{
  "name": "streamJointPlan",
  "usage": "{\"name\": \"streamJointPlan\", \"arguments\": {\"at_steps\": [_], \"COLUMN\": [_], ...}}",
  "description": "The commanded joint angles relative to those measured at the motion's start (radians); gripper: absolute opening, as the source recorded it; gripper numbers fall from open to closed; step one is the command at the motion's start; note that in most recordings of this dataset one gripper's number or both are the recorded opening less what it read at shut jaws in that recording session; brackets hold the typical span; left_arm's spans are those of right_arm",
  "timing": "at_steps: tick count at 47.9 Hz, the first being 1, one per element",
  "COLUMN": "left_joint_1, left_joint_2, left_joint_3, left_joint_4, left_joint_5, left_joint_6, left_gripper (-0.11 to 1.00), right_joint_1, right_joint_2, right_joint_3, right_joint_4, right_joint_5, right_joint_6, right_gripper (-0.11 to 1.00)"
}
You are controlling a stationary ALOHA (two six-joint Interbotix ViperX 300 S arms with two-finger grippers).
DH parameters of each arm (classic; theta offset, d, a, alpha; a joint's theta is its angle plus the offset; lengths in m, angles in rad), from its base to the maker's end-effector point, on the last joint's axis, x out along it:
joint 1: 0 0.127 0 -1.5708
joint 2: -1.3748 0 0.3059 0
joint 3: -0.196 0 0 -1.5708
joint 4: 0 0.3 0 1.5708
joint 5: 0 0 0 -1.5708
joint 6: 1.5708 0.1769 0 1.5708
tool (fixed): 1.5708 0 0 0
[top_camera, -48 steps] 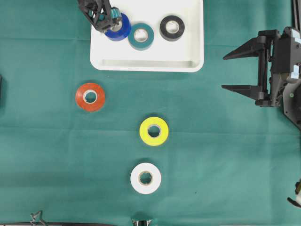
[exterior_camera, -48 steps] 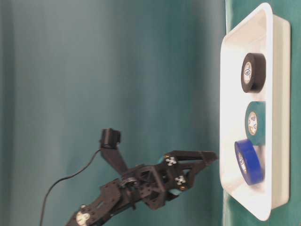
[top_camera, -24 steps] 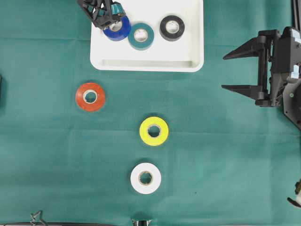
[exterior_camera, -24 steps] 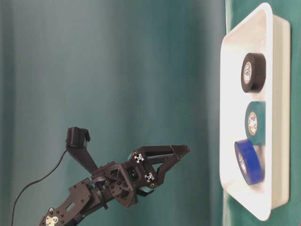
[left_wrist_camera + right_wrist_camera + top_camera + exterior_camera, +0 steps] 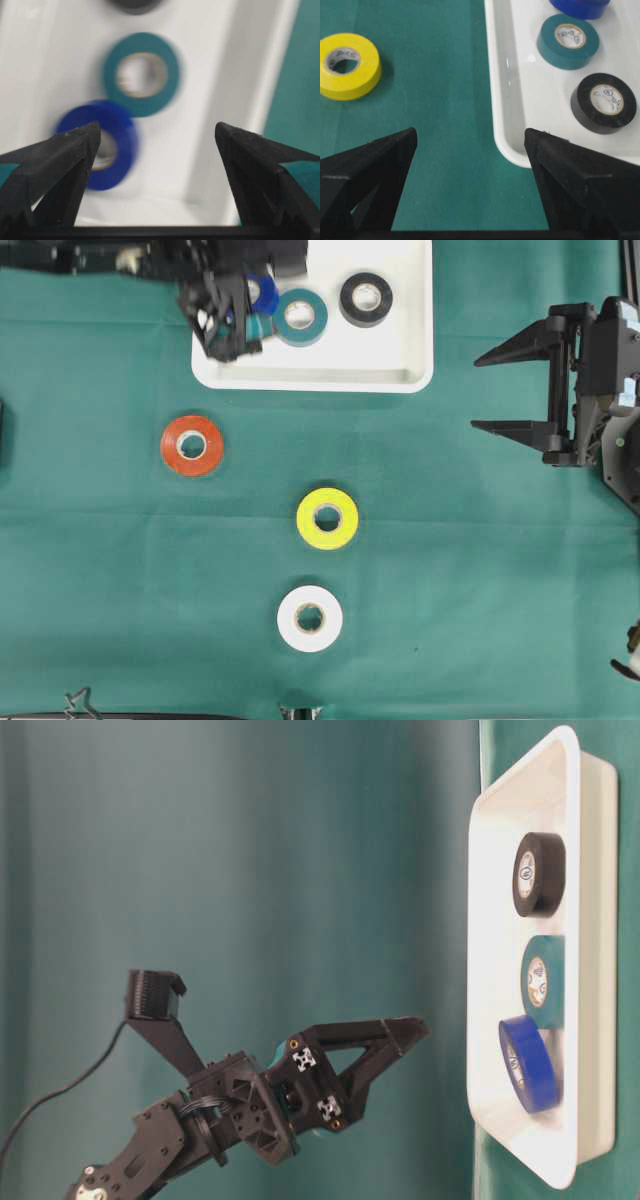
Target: Pick up the tape from a random location and place it into the white case.
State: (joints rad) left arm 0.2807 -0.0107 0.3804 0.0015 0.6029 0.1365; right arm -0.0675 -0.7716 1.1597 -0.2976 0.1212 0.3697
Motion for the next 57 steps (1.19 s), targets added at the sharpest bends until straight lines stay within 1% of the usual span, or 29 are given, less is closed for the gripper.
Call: {"name": "streamJointPlan", "arguments": {"at_steps": [1,8,14,26,35,47,57], "left_joint_1": [-0.051,-0.144,-0.184,-0.187,-0.187,-0.192,-0.193], "left_joint_2": [-0.031,-0.031,-0.031,-0.037,-0.081,-0.201,-0.336], "left_joint_3": [-0.009,-0.008,-0.008,-0.008,0.009,0.075,0.155], "left_joint_4": [-0.003,-0.003,-0.003,-0.003,-0.003,-0.003,-0.003], "left_joint_5": [-0.005,-0.003,-0.005,-0.009,-0.014,-0.052,-0.12], "left_joint_6": [-0.003,-0.003,-0.003,-0.002,-0.002,-0.002,-0.002], "left_gripper": [0.97,0.97,0.97,0.97,0.97,0.97,0.97], "right_joint_1": [0.002,0.002,0.002,0.002,0.002,0.002,0.002], "right_joint_2": [0.003,0.003,0.003,0.003,0.003,0.003,0.002], "right_joint_3": [-0.026,-0.025,-0.026,-0.025,-0.026,-0.026,-0.028], "right_joint_4": [-0.002,-0.002,-0.002,-0.002,-0.002,-0.002,-0.002], "right_joint_5": [-0.003,-0.003,-0.003,-0.003,-0.003,-0.003,-0.003], "right_joint_6": [0.0,0.0,0.0,0.003,0.005,0.003,0.003], "right_gripper": [0.87,0.87,0.87,0.87,0.87,0.87,0.87]}}
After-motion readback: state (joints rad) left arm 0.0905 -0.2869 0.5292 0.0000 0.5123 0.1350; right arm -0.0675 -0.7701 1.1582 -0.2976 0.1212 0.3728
